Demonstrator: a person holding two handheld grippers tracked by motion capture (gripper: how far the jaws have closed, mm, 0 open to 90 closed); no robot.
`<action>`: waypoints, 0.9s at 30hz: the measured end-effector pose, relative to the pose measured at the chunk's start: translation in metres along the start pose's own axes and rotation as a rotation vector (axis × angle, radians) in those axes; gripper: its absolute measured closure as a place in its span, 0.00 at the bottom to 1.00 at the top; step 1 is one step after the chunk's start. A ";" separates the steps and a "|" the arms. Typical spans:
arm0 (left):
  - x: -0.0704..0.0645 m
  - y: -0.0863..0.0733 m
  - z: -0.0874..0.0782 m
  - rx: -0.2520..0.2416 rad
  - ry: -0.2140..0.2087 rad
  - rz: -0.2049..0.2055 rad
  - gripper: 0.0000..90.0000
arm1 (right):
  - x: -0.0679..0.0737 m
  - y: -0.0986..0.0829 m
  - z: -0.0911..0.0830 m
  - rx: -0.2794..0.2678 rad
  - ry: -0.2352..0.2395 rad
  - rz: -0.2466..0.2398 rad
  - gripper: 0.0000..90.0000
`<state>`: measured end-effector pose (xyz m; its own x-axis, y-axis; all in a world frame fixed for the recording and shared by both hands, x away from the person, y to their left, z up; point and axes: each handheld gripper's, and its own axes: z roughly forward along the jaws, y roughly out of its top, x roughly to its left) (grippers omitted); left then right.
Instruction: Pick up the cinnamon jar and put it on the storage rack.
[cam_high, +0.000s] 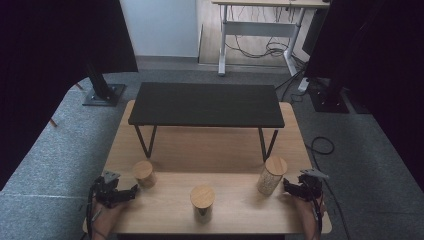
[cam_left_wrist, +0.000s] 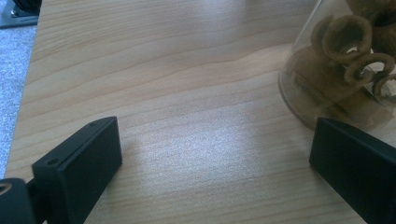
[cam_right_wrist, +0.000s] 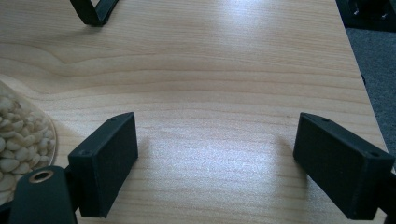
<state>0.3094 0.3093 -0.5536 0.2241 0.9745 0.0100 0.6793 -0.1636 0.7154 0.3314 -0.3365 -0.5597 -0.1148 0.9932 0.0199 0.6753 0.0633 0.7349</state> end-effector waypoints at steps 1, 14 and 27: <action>0.000 0.000 0.000 0.000 0.000 0.000 0.02 | 0.000 0.000 0.000 0.000 0.000 0.000 0.15; 0.000 0.000 0.000 -0.005 -0.002 -0.001 0.03 | 0.000 0.000 0.000 0.000 -0.001 0.000 0.15; 0.005 -0.001 -0.006 -0.054 -0.035 -0.023 0.06 | 0.000 0.000 0.000 0.001 -0.001 0.000 0.15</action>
<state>0.3057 0.3152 -0.5502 0.2342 0.9717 -0.0309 0.6457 -0.1317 0.7521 0.3314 -0.3364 -0.5596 -0.1145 0.9932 0.0190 0.6757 0.0638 0.7344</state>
